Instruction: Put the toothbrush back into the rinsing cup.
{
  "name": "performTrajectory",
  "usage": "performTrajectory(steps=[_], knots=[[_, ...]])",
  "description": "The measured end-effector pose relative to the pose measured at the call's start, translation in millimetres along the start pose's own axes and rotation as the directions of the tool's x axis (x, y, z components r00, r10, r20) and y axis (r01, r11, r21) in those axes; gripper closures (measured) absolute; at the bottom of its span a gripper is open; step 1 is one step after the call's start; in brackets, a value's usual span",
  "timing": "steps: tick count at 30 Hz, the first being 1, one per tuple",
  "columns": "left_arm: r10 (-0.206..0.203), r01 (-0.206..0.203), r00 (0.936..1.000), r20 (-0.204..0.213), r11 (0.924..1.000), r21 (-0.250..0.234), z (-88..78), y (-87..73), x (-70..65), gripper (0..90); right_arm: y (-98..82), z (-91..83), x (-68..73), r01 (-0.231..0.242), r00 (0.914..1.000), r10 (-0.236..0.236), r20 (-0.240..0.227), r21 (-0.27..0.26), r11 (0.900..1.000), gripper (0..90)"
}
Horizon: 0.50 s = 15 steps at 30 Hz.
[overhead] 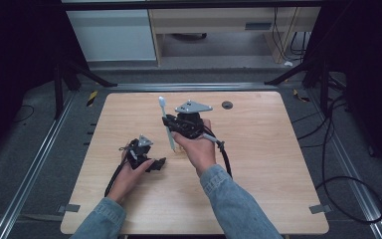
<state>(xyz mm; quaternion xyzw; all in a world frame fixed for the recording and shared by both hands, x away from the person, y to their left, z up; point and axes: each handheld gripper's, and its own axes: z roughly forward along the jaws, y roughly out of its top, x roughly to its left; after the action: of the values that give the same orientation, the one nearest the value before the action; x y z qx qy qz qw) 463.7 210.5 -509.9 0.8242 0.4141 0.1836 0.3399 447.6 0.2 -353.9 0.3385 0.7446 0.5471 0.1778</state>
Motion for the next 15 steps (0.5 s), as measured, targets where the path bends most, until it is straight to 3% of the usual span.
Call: performTrajectory(steps=[8,15], knots=[[0.001,-0.001,1.0,-0.001,1.0,0.001,-0.1,0.0,0.1,0.0,3.4,2.7,0.8,0.003,1.0,-0.003,0.006,-0.026,1.0,79.4],[0.0,0.0,1.0,-0.002,1.0,0.002,-0.1,0.1,0.0,0.0,7.1,2.1,2.4,0.009,0.9998,-0.008,0.018,-0.079,0.997,79.4]])
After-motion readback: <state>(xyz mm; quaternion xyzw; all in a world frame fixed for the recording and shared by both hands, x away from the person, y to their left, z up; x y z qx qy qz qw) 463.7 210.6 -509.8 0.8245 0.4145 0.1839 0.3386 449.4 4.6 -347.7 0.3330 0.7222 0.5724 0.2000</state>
